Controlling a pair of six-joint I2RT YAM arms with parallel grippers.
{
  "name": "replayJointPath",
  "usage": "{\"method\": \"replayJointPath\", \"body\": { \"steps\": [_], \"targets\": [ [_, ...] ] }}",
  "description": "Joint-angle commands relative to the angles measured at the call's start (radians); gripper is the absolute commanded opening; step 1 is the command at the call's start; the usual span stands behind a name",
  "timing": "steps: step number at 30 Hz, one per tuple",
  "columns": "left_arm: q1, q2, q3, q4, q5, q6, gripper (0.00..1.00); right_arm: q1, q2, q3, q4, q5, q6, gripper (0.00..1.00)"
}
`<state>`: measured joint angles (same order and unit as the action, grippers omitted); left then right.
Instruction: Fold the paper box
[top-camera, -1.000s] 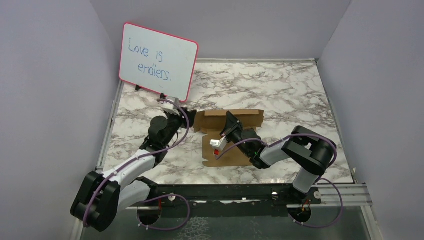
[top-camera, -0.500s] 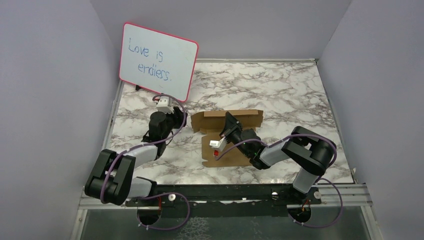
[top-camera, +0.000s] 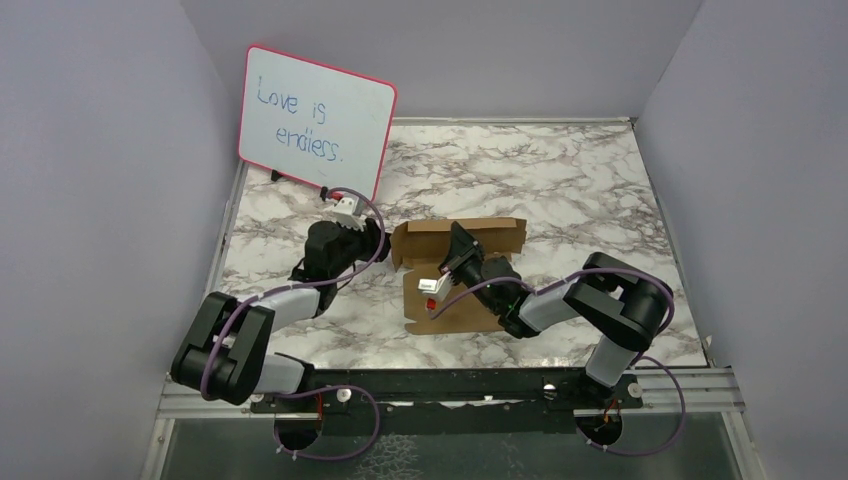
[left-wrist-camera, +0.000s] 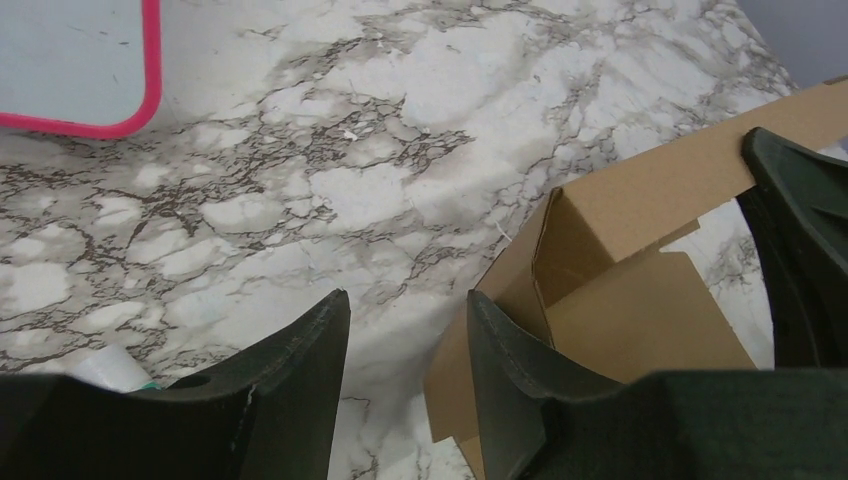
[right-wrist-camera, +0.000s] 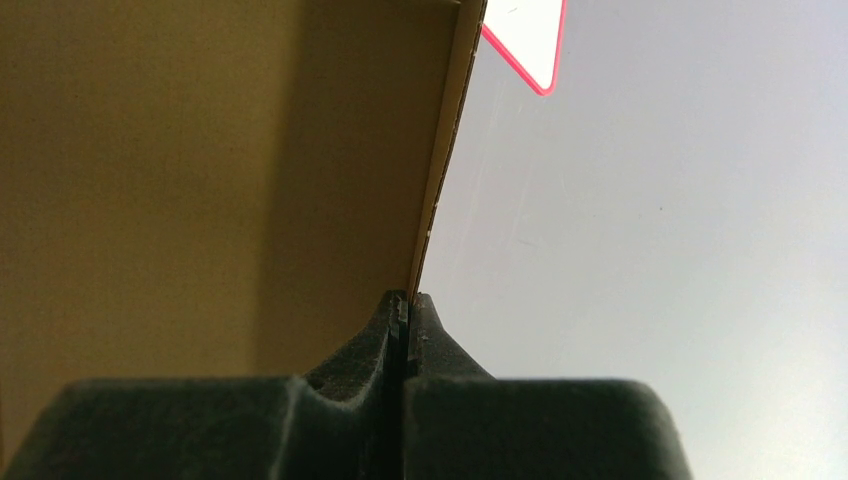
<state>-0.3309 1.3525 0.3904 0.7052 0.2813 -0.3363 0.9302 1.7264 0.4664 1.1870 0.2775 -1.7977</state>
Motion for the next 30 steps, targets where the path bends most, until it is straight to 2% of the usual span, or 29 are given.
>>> {"method": "replayJointPath", "body": {
  "steps": [1,8,16,30],
  "targets": [
    [-0.028,-0.058,-0.015,0.018,0.061,0.015,0.48,0.012,-0.011,0.016,0.068,0.001,0.007,0.03],
    [-0.054,-0.063,-0.02,0.018,0.062,0.039,0.48,0.012,-0.038,0.033,0.0,-0.007,0.039,0.05],
    [-0.073,-0.061,-0.036,0.019,0.051,0.054,0.48,0.012,-0.106,0.053,-0.165,-0.024,0.113,0.08],
    [-0.143,-0.055,-0.064,0.051,0.002,0.1,0.55,0.012,-0.115,0.047,-0.219,-0.035,0.142,0.12]
  ]
}}
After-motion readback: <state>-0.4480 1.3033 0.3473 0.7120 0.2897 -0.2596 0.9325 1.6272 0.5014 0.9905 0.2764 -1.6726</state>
